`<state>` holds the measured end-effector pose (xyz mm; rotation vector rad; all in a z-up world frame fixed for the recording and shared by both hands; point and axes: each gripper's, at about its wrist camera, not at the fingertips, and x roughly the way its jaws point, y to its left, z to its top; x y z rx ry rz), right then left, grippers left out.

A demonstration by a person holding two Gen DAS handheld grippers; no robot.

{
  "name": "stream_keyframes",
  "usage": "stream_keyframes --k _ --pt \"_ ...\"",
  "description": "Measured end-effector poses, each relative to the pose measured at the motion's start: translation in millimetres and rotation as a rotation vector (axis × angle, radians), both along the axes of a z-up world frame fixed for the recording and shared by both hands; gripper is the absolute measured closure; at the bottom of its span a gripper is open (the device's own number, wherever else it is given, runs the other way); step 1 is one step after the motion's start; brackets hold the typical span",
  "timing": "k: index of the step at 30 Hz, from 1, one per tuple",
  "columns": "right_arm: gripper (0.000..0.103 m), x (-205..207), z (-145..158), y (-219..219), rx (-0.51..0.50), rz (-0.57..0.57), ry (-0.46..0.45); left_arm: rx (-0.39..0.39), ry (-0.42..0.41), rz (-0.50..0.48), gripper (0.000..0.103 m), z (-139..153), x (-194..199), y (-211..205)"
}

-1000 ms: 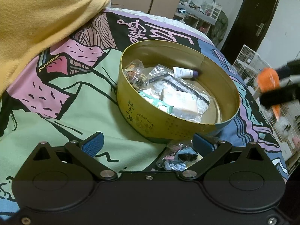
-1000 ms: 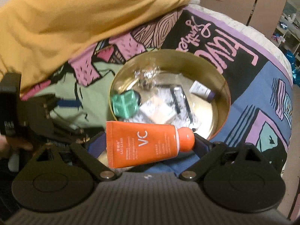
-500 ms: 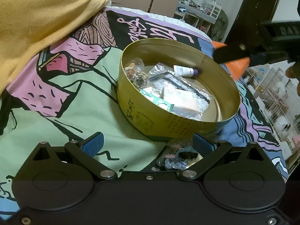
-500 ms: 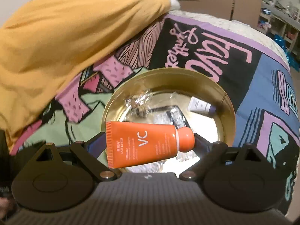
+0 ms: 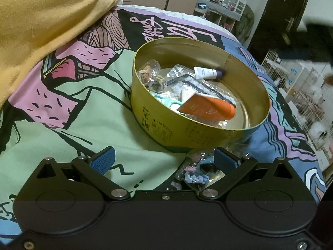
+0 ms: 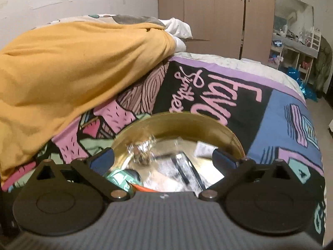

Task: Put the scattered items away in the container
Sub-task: 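Carry the orange tube over the tin and open the right gripper, then grasp the clear bag holding a dark item with the left gripper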

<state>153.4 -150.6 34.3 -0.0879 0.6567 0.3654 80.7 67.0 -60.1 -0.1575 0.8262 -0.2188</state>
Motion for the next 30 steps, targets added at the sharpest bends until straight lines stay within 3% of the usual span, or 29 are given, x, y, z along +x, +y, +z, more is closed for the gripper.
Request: stream_keyframes --k 6,11,21,26,30 --pt "0.000 -17 -41 -20 0.011 -0.020 0.146 0.040 0.029 0.003 0.002 -4 2 -5" --pt "0.000 -13 -68 -22 0.005 -0.060 0.337 0.085 0.058 0.002 0.002 -8 2 -11" --pt "0.000 3 -83 -46 0.076 -0.133 0.419 0.097 0.091 -0.035 0.002 -9 -8 -27" --pt "0.000 2 -79 -43 0.056 -0.124 0.387 0.032 0.127 -0.132 0.002 -8 -19 -36" --pt "0.000 6 -78 -45 0.080 -0.127 0.388 0.085 0.139 -0.215 0.002 -6 -27 -54"
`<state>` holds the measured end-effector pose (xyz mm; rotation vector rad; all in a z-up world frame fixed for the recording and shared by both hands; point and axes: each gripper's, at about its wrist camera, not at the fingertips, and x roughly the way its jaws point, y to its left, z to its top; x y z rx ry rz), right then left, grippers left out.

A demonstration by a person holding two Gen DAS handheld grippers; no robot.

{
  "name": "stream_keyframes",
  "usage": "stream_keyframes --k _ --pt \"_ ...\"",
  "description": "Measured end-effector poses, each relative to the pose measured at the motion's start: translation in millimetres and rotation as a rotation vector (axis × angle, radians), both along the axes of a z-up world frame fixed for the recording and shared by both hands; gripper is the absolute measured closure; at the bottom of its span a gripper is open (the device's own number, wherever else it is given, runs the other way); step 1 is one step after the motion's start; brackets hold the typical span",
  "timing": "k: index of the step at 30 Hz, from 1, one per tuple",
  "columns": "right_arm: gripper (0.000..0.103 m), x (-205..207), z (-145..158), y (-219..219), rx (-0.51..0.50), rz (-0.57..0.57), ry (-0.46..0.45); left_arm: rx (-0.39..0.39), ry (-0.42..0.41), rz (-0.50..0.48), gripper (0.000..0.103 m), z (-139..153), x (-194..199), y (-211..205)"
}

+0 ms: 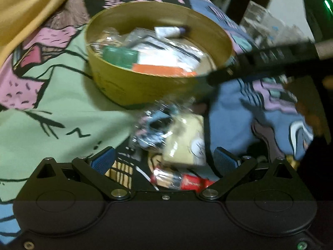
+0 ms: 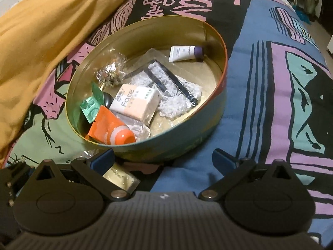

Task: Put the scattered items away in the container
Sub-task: 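Grasp the clear bag holding a dark item with the left gripper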

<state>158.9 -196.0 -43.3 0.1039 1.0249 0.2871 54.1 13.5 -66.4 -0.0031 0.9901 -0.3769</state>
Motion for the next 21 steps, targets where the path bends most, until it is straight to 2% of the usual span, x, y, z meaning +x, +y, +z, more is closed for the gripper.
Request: stream_keyframes --k 3,7,12,16,17,18,21 --pt "0.000 1 -1 0 -0.002 0.002 0.002 0.017 -0.019 -0.022 0.003 -1 -1 -9" --pt "0.000 1 -1 -2 0.000 0.002 -0.002 -0.018 -0.022 0.040 0.003 -1 9 -5" --pt "0.000 1 -2 -3 0.012 0.003 0.005 -0.053 0.011 0.107 0.024 -4 28 1" --pt "0.000 2 -4 -1 0.001 0.005 0.008 -0.053 0.064 0.128 0.035 -16 38 -1" --pt "0.000 3 -4 -1 0.000 0.005 0.010 -0.049 0.064 0.131 0.042 -18 38 -2" --pt "0.000 3 -5 -1 0.000 0.005 0.013 -0.053 0.069 0.135 0.054 -19 38 -2" --pt "0.000 3 -6 -2 0.005 0.007 0.016 -0.116 0.085 0.151 0.072 -20 36 2"
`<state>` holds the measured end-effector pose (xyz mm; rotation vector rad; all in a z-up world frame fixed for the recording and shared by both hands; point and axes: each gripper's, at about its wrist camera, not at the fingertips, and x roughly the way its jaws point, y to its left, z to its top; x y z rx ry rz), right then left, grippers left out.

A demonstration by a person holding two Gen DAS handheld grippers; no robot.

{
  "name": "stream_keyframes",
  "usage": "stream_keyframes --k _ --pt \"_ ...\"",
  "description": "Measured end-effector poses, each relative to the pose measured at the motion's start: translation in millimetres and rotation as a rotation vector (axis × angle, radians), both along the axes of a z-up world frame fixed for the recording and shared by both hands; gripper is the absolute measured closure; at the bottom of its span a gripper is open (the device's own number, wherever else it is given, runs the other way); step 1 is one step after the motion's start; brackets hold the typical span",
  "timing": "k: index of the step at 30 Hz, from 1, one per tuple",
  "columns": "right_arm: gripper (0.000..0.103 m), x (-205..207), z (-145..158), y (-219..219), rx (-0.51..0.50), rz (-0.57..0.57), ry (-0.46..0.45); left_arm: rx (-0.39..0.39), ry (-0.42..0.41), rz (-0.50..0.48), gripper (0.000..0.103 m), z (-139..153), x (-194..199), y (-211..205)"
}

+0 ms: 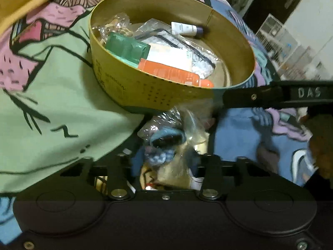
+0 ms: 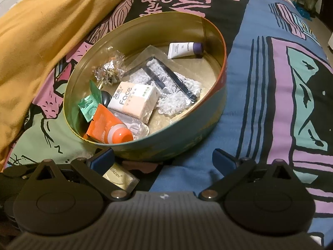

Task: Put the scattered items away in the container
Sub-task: 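Grasp the clear bag holding a dark item with the left gripper, then carry the clear bag over the tin and open the left gripper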

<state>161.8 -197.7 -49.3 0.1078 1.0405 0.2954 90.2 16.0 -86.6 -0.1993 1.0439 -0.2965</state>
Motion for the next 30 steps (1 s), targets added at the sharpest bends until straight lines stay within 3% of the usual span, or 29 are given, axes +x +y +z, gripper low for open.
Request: stream_keyframes --k 9,17,30 --pt "0.000 -1 -1 2 -0.009 0.018 0.002 0.006 -0.009 0.056 0.084 8 -16 13" --pt "0.000 -2 -1 5 -0.029 0.035 0.003 0.003 -0.027 0.111 0.084 21 -25 24" --pt "0.000 -3 -1 6 -0.038 0.040 0.011 0.011 -0.185 0.142 0.084 96 -19 34"
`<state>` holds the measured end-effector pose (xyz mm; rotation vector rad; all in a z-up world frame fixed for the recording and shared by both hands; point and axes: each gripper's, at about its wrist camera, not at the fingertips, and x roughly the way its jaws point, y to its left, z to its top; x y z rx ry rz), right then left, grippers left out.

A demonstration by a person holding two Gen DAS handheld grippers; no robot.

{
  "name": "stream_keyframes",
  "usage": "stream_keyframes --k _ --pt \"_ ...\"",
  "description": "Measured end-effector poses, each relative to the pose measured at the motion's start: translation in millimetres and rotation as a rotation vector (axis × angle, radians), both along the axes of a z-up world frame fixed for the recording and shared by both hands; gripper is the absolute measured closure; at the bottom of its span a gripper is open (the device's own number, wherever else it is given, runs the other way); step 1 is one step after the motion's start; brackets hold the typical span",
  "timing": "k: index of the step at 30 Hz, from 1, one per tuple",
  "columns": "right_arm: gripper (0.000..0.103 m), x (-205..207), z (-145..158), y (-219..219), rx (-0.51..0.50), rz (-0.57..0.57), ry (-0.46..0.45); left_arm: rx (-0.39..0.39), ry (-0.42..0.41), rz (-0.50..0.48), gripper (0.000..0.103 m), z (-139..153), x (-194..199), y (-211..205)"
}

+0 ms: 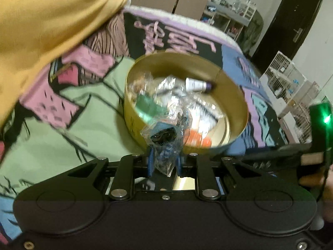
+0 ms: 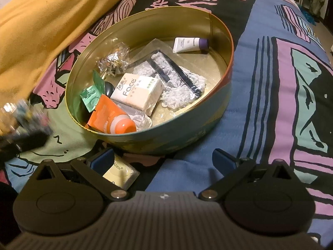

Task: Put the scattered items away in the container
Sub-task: 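Carry the clear bag over the tin and open the left gripper, then grasp the yellow rabbit-print pack with the right gripper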

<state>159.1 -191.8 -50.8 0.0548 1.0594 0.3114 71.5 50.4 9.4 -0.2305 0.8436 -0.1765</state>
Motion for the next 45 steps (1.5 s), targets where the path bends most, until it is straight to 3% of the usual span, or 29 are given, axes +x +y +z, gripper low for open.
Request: stream_keyframes --k 10,20,28,35,37,38,39,42,45 --pt "0.000 0 0 -1 0.001 -0.003 0.002 0.046 -0.103 -0.034 0.084 51 10 -12" --pt "0.000 0 -4 -3 0.003 -0.014 0.016 0.078 -0.129 -0.076 0.084 74 51 -38" --pt "0.000 2 -11 -6 0.018 -0.026 0.048 0.063 -0.104 -0.085 0.084 65 79 -49" --pt "0.000 5 -16 -8 0.035 -0.038 0.072 0.086 -0.040 -0.040 0.082 38 115 -59" --pt "0.000 6 -17 -8 0.042 -0.037 0.075 0.067 -0.015 -0.016 0.057 30 118 -56" --pt "0.000 6 -17 -8 0.048 -0.035 0.077 0.057 -0.013 -0.007 0.022 28 118 -53" --pt "0.000 6 -18 -8 0.058 -0.033 0.082 0.057 -0.028 0.016 0.006 27 114 -50" --pt "0.000 7 -19 -7 0.084 -0.023 0.094 0.081 -0.061 0.039 0.006 28 105 -39" --pt "0.000 7 -19 -4 0.080 -0.013 0.094 0.057 -0.058 0.043 0.005 27 95 -25"
